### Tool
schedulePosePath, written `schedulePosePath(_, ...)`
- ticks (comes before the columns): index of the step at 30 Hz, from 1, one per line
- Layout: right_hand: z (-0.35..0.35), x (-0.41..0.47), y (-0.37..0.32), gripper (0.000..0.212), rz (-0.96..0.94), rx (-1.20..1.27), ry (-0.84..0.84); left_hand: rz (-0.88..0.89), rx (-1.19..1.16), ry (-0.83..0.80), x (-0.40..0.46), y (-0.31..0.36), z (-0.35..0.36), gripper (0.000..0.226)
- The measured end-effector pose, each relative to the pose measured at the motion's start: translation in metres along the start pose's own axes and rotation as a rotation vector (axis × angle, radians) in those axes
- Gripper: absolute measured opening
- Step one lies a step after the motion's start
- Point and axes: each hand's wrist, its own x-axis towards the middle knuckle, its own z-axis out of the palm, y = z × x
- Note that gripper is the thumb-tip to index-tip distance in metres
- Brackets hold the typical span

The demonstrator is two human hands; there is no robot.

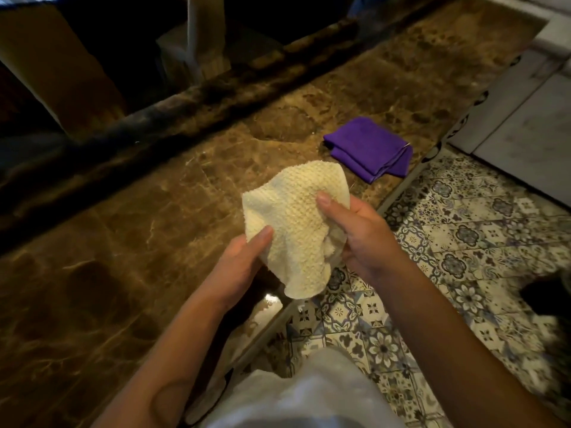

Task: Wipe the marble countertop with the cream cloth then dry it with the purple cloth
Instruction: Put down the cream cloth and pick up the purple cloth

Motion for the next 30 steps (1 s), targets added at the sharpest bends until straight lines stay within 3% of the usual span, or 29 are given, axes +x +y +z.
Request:
schedulePosePath(7,-0.047,0.059,0.001,0.016,0.058,-0.406,0.062,-0.007,0.025,0.172,0.042,0.004,0.000,0.031)
schedulePosePath(15,-0.111,0.170,-0.009,0.017,0.136,-0.625,-0.102,-0.020,0.063,0.428,0.115,-0.011,0.032,0.024)
schedulePosePath(21,-0.136,0.232,-0.022,0.028,0.194,-0.552,-0.305,0.028,0.230,0.750,0.152,-0.010,0.067,0.028)
schedulePosePath(26,-0.136,0.263,-0.016,0.017,0.244,-0.592,-0.369,0.070,0.381,0.940,0.162,-0.001,0.072,0.050)
schedulePosePath(28,-0.134,0.270,-0.013,0.035,0.256,-0.675,-0.393,0.028,0.343,0.996,0.165,-0.002,0.071,0.056)
schedulePosePath(30,-0.133,0.275,-0.012,0.037,0.243,-0.733,-0.430,-0.020,0.313,1.045,0.166,-0.006,0.070,0.052)
